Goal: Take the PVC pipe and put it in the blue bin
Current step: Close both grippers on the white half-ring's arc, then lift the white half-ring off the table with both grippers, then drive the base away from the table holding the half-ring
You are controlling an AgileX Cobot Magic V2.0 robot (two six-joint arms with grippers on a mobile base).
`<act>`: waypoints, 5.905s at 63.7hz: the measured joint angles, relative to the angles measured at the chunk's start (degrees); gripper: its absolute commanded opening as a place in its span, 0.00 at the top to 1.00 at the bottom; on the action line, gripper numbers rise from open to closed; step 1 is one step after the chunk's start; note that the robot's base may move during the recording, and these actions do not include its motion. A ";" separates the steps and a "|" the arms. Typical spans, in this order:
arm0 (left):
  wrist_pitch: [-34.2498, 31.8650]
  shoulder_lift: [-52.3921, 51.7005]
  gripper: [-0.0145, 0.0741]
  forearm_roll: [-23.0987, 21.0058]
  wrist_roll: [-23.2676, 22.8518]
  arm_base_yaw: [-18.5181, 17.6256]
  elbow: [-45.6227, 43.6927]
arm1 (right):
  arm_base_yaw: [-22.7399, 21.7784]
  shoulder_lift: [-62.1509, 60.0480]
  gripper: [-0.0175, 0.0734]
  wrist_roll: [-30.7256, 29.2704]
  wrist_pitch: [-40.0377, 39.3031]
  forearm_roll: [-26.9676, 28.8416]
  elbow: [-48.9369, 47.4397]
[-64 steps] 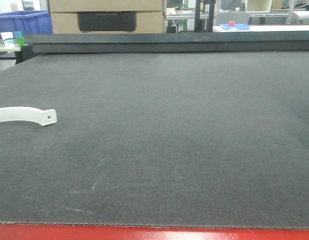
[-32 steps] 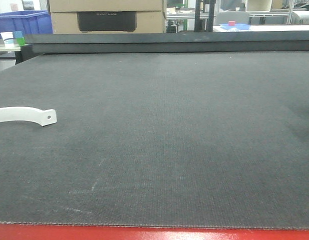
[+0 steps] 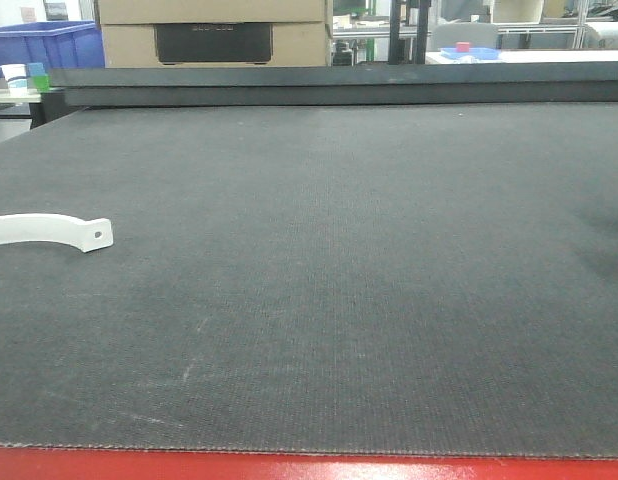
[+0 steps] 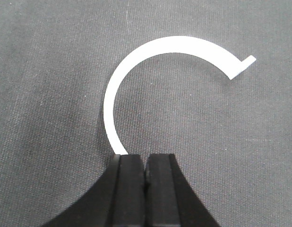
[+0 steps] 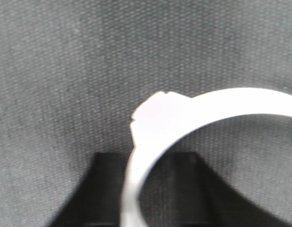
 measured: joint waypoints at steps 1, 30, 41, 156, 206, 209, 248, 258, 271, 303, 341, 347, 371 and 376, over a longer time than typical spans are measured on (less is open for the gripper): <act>0.00 0.00 0.96 0.00 0.00 0.00 0.00 | 0.00 0.00 0.85 0.00 -0.11 0.00 0.00; 8.10 12.04 0.96 0.38 0.00 0.00 -13.20 | 1.32 -3.49 0.98 0.00 1.63 0.29 -0.34; 8.31 21.27 0.91 3.91 0.00 0.00 -18.06 | 3.35 -9.34 0.99 0.00 3.36 0.92 -0.47; 23.39 27.61 0.96 -9.13 9.95 0.26 -29.38 | 5.30 -24.49 0.99 0.00 7.62 2.42 -0.47; -9.08 -18.76 0.96 -13.08 10.85 0.26 -2.53 | 5.30 -58.52 0.99 -8.14 -11.13 5.32 9.11; -10.65 -21.49 0.96 -12.76 10.84 0.26 -0.30 | 5.30 -61.05 0.99 -8.78 -12.32 5.32 10.92; -20.63 -31.23 0.96 -11.74 10.88 -6.76 3.17 | 5.63 -72.48 0.99 -10.33 -17.60 0.53 14.53; -20.73 -31.23 0.96 -11.74 10.88 -6.88 3.17 | 5.63 -72.48 0.99 -10.33 -17.87 0.53 14.53; -20.86 -31.23 0.96 -11.74 10.88 -6.88 3.17 | 5.63 -72.48 0.99 -10.33 -18.29 0.53 14.53; -21.00 -31.23 0.96 -11.74 10.88 -6.88 3.17 | 5.63 -72.48 0.99 -10.33 -18.39 0.46 14.53; -21.00 -31.23 0.96 -11.74 10.88 -6.88 3.17 | 5.63 -72.48 0.99 -10.33 -18.39 0.46 14.56; -21.00 -31.23 0.96 -11.74 10.88 -6.88 3.17 | 5.63 -72.48 0.99 -10.33 -18.39 0.46 14.56; -21.00 -31.33 0.96 -11.74 10.88 -6.88 3.17 | 5.63 -72.48 0.99 -10.33 -18.39 0.46 14.56; -21.00 -31.32 0.96 -11.74 10.88 -6.88 3.17 | 5.63 -72.48 0.99 -10.33 -18.39 0.46 14.56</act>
